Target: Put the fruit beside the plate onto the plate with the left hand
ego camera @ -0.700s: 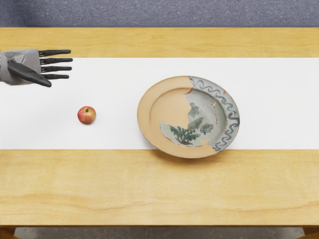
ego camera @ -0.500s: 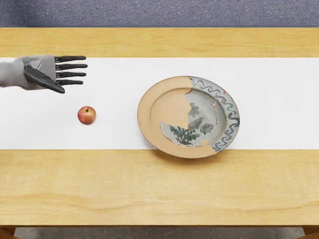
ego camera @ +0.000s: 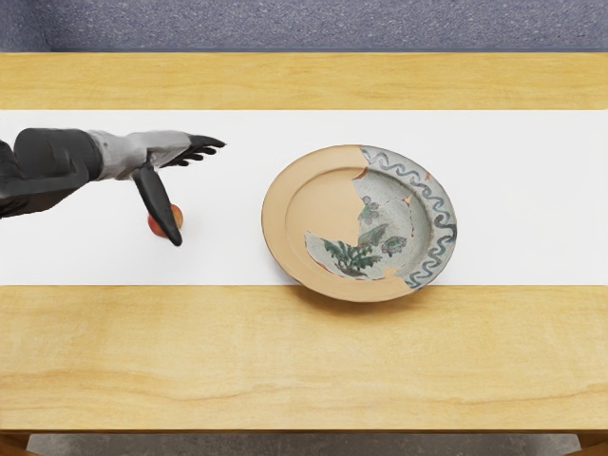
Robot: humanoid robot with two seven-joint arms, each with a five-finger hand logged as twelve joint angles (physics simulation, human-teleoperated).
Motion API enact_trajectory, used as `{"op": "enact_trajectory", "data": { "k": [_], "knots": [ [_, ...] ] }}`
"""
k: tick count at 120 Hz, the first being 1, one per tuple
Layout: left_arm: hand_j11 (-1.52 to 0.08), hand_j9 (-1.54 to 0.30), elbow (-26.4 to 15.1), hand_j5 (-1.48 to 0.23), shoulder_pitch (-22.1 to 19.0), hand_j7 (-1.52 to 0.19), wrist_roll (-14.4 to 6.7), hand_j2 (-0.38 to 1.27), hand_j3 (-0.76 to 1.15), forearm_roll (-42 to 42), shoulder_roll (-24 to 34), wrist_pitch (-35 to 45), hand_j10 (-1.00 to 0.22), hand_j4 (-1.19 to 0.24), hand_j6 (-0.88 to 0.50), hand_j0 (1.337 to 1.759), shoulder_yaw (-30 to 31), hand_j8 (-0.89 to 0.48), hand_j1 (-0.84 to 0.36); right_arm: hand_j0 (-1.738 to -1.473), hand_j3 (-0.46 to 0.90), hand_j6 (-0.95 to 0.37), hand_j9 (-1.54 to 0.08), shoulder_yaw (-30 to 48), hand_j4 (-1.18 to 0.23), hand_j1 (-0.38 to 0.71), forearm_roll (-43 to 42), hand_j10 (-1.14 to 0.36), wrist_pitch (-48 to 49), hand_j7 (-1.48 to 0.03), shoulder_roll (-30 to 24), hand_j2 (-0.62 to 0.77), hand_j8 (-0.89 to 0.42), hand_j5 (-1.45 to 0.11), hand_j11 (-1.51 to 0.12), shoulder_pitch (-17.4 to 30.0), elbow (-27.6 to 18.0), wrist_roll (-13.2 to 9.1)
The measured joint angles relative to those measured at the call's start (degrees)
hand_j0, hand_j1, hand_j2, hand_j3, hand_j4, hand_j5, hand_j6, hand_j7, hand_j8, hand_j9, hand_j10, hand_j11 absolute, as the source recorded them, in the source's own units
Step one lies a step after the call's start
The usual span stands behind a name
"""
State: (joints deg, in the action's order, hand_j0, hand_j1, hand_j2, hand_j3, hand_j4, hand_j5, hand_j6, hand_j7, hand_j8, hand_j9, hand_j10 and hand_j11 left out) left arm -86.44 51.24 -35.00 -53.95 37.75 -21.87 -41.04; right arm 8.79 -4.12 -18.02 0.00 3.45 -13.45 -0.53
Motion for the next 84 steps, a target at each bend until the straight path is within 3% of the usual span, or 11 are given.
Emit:
{"op": "enact_trajectory", "data": {
  "k": [14,21,36,84],
  "knots": [
    [-0.05,-0.05,0.45,-0.05,-0.36,-0.05,0.00,0.01,0.00,-10.56,-0.66,5.07,-0.04,-0.04,-0.04,1.658,3.61,-0.04,0.30,-1.658,0.00,0.00,0.00,0.00,0.00,-0.35,-0.01,0.00,0.00,0.00,0.00,0.00,0.00,0.00,0.00,-0.04,0.00,0.00],
    [-0.06,-0.06,1.36,-0.06,-0.32,-0.06,0.00,0.01,0.00,-13.12,-3.45,6.19,-0.05,-0.05,-0.05,1.658,5.75,-0.05,0.30,-1.658,0.00,0.00,0.00,0.00,0.00,-0.35,-0.02,0.00,0.00,0.00,0.00,0.00,0.00,0.00,0.00,-0.07,0.00,0.00],
    [-0.09,-0.09,3.24,-0.09,-0.65,-0.09,0.00,0.02,0.00,-17.55,-3.73,7.58,-0.07,-0.07,-0.07,1.658,8.19,-0.07,0.27,-1.658,0.00,0.00,0.00,0.00,0.00,-0.35,-0.04,0.00,0.00,0.00,0.00,0.00,0.00,0.00,0.00,-0.10,-0.04,0.00],
    [-0.32,-0.32,6.09,-0.32,-0.84,-0.32,0.00,0.05,0.00,-24.76,-6.14,12.21,-0.25,-0.25,-0.25,1.658,11.19,-0.25,0.05,-1.658,0.00,0.00,0.00,0.00,0.00,-0.35,-0.09,0.00,0.00,0.00,0.00,0.00,0.00,0.00,0.00,-0.11,-0.09,0.00]
  ]
}}
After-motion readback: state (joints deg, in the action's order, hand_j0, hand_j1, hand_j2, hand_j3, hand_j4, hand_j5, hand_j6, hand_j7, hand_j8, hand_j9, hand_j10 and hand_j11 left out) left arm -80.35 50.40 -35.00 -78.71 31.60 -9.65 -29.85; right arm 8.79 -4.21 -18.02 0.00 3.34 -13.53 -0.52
